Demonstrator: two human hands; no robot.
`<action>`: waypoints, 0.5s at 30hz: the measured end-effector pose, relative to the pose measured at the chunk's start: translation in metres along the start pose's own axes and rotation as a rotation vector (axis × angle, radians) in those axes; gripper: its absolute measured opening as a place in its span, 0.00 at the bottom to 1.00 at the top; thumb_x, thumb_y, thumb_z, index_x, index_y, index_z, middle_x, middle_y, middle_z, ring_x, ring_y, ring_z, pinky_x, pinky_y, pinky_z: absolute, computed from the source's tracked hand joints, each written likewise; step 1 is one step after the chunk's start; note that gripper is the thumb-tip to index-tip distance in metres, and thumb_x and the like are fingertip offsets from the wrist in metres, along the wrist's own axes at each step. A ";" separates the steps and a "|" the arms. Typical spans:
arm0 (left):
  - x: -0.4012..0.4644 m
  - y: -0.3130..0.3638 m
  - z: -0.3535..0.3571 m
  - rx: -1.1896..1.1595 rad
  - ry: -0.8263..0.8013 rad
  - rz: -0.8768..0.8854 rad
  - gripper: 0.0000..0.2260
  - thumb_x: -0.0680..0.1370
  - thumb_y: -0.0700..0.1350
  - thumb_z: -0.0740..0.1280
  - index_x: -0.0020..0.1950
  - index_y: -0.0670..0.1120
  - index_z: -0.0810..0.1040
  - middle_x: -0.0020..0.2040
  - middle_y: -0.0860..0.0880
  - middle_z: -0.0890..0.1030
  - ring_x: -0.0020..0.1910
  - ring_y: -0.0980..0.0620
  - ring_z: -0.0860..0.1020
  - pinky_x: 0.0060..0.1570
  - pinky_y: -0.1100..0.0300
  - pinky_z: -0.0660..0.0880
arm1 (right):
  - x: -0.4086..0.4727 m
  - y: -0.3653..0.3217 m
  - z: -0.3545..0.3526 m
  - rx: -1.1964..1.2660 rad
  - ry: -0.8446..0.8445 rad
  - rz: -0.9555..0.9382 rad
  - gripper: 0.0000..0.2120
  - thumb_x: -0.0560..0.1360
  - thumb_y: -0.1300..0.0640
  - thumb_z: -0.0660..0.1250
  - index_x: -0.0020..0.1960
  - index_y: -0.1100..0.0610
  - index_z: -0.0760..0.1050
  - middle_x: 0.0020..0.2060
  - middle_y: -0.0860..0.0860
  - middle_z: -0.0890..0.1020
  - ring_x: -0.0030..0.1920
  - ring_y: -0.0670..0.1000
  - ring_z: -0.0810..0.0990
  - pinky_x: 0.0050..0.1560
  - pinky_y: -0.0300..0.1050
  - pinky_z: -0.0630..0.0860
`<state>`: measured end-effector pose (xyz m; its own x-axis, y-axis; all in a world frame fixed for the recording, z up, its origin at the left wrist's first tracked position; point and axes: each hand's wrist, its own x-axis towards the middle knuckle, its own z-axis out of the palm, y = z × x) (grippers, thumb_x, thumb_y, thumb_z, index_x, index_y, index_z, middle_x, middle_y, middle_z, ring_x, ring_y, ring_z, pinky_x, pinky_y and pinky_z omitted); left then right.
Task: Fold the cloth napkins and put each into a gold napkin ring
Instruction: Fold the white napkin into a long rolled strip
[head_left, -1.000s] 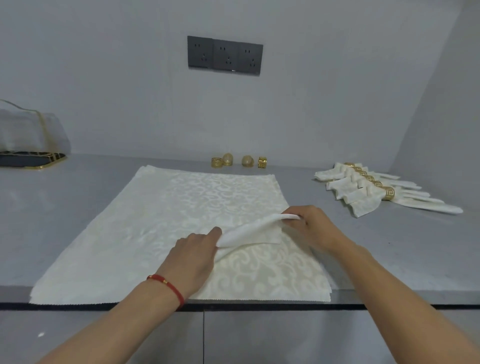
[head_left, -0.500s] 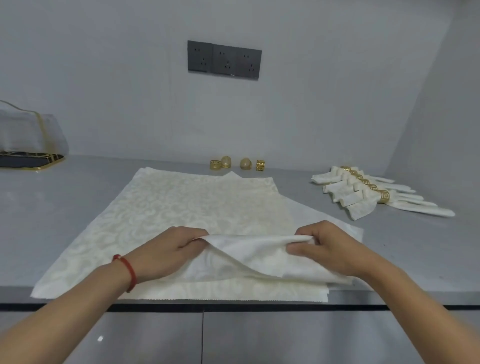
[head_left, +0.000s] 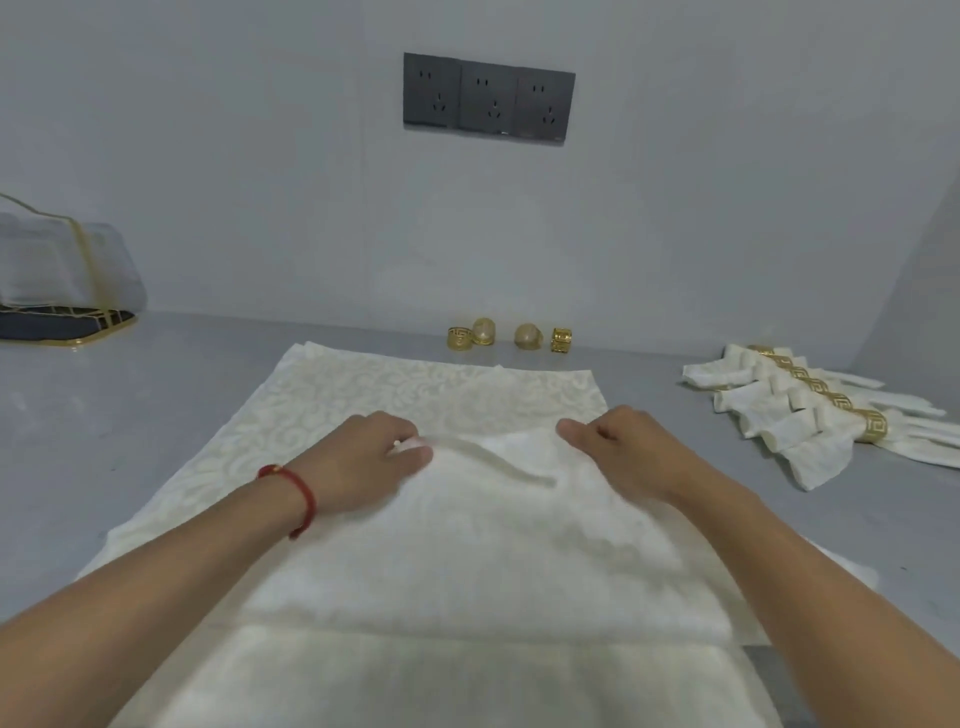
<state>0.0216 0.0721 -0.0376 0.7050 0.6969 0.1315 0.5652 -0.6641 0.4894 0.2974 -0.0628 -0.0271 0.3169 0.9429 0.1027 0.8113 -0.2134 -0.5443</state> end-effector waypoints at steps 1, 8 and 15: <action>0.024 -0.009 0.005 0.056 0.020 -0.022 0.18 0.83 0.54 0.60 0.36 0.46 0.67 0.33 0.52 0.73 0.33 0.52 0.73 0.36 0.56 0.66 | 0.023 0.006 0.005 -0.049 0.026 0.045 0.30 0.82 0.38 0.61 0.30 0.53 0.55 0.24 0.48 0.59 0.27 0.51 0.60 0.33 0.46 0.60; 0.130 -0.033 0.029 0.529 0.135 -0.066 0.17 0.84 0.52 0.49 0.43 0.47 0.71 0.48 0.47 0.77 0.45 0.46 0.75 0.49 0.53 0.72 | 0.118 0.011 0.031 -0.478 0.193 0.247 0.24 0.85 0.38 0.50 0.45 0.55 0.72 0.43 0.53 0.77 0.49 0.58 0.79 0.58 0.53 0.70; 0.159 -0.039 0.044 0.739 0.213 -0.038 0.14 0.81 0.54 0.54 0.56 0.46 0.72 0.55 0.46 0.74 0.53 0.45 0.72 0.48 0.51 0.66 | 0.127 0.012 0.060 -0.556 0.128 -0.084 0.17 0.84 0.48 0.54 0.69 0.53 0.68 0.64 0.52 0.74 0.61 0.57 0.75 0.60 0.55 0.70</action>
<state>0.1306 0.1967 -0.0735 0.6241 0.7103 0.3256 0.7795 -0.5949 -0.1964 0.3181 0.0694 -0.0708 0.2694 0.9313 0.2450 0.9615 -0.2744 -0.0145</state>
